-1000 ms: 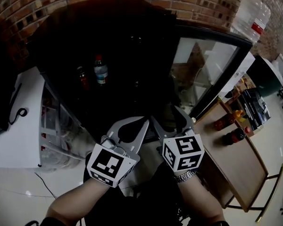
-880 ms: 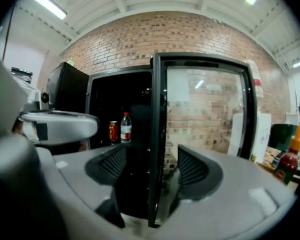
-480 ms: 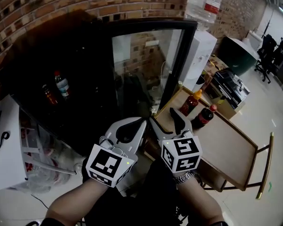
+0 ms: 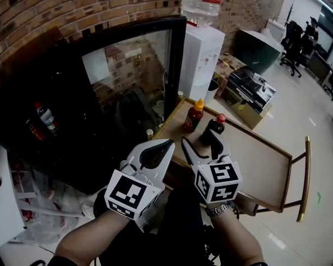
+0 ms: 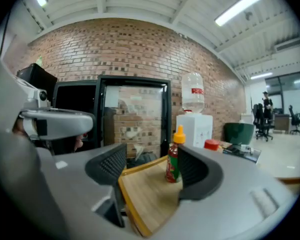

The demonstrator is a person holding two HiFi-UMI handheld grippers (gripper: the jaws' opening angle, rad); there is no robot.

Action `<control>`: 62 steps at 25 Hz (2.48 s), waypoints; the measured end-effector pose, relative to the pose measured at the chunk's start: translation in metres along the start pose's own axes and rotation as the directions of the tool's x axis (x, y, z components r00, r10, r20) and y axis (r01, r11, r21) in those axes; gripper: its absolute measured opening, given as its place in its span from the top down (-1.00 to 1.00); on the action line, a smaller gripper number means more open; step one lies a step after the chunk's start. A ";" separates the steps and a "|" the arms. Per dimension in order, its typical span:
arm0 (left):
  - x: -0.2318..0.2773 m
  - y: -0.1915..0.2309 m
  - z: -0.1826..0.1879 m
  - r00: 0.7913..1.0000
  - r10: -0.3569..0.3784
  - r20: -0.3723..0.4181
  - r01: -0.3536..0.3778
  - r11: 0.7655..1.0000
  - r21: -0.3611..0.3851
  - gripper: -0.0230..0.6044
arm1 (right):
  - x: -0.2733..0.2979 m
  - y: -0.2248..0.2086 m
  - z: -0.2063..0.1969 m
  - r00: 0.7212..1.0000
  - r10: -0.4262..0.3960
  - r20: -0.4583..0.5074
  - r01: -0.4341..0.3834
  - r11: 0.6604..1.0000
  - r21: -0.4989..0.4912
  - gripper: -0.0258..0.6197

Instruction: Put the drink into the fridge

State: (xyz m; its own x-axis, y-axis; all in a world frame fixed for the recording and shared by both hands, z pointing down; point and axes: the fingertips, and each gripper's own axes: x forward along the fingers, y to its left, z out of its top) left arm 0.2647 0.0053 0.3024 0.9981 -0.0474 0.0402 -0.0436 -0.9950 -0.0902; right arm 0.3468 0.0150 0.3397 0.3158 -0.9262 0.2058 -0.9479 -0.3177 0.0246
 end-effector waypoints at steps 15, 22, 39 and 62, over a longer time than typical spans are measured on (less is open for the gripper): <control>0.055 -0.038 0.001 0.996 -0.091 0.003 0.091 0.996 -0.015 0.91 | -0.014 -0.079 -0.023 0.986 -0.153 -0.059 0.153 0.988 -0.001 -0.06; 0.070 -0.039 -0.006 0.994 -0.105 0.011 0.105 0.994 -0.025 0.91 | 0.004 -0.100 -0.042 0.977 -0.176 -0.119 0.177 0.984 0.000 -0.06; 0.095 -0.018 -0.037 0.994 -0.093 -0.055 0.090 0.994 -0.056 0.91 | 0.050 -0.119 -0.076 0.972 -0.133 -0.195 0.141 0.990 0.029 -0.06; 0.011 0.012 -0.009 0.998 0.061 -0.023 -0.061 0.998 0.007 0.91 | 0.013 -0.023 0.007 1.000 0.014 -0.016 -0.014 1.000 0.012 -0.02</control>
State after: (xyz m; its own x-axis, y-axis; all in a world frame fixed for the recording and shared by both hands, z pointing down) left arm 0.2748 -0.0078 0.3109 0.9922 -0.1103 0.0575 -0.1042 -0.9896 -0.0991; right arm 0.3734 0.0091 0.3353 0.3015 -0.9274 0.2214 -0.9517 -0.3070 0.0102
